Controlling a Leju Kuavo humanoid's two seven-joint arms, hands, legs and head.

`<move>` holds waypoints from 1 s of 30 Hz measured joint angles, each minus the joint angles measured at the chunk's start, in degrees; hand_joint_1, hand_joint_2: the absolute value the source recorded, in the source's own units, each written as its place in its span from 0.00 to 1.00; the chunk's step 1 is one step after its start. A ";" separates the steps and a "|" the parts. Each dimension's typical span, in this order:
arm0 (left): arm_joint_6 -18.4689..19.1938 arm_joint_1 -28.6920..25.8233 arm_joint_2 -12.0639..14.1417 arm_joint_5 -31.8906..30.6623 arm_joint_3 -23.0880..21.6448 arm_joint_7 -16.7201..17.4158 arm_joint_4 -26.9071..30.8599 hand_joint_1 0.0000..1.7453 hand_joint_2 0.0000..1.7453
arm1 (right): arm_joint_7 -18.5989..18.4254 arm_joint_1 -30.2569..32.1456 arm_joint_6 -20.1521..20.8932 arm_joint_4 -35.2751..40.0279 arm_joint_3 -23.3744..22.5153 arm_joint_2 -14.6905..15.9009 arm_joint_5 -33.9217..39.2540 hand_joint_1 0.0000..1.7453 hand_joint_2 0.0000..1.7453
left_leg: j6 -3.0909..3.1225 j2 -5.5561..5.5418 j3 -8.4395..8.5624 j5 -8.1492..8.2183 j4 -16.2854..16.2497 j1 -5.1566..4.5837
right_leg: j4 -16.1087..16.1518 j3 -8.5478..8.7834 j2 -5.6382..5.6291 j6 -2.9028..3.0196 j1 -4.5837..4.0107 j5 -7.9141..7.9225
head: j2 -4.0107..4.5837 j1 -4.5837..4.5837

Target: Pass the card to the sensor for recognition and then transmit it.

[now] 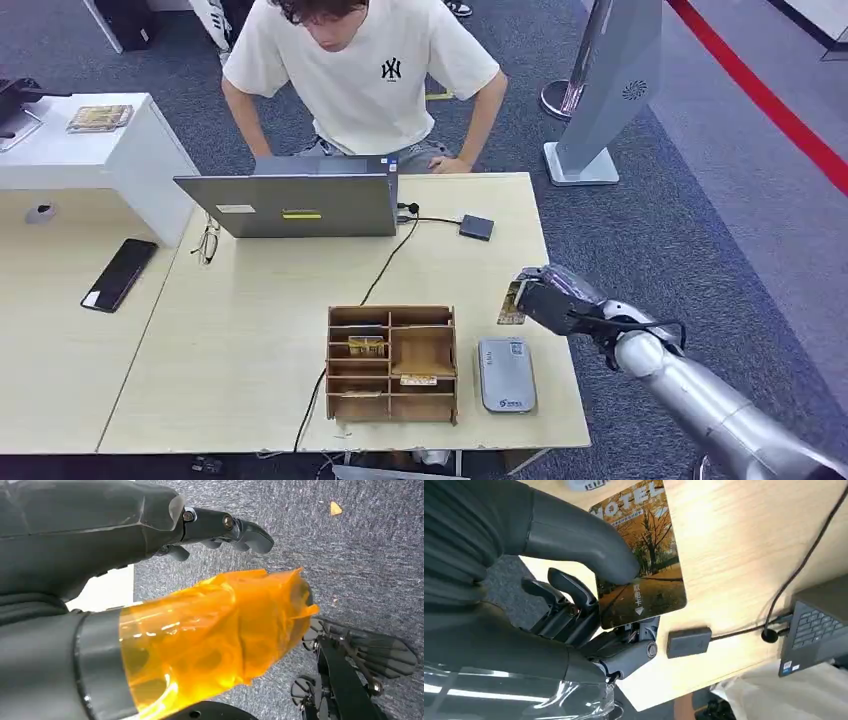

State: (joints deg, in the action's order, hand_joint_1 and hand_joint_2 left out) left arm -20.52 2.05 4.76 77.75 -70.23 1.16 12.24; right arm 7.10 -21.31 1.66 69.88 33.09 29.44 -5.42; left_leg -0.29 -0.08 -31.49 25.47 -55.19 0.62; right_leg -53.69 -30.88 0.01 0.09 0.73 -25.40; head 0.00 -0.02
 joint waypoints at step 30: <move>0.02 -0.02 0.00 0.52 0.37 0.15 0.00 0.00 0.00 | -4.55 3.19 1.46 2.38 6.58 1.86 3.13 1.00 1.00 | 0.00 0.01 0.01 0.00 0.00 0.00 | 0.00 0.00 -0.01 0.00 0.00 0.00 | 0.00 0.02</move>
State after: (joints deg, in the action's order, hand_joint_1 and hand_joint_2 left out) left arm -20.50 2.03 4.76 78.27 -69.86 1.31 12.24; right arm 2.56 -18.12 3.13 72.26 39.67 31.30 -2.29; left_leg -0.29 -0.07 -31.48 25.47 -55.19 0.62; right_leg -53.68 -30.88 0.00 0.09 0.73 -25.40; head 0.00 0.00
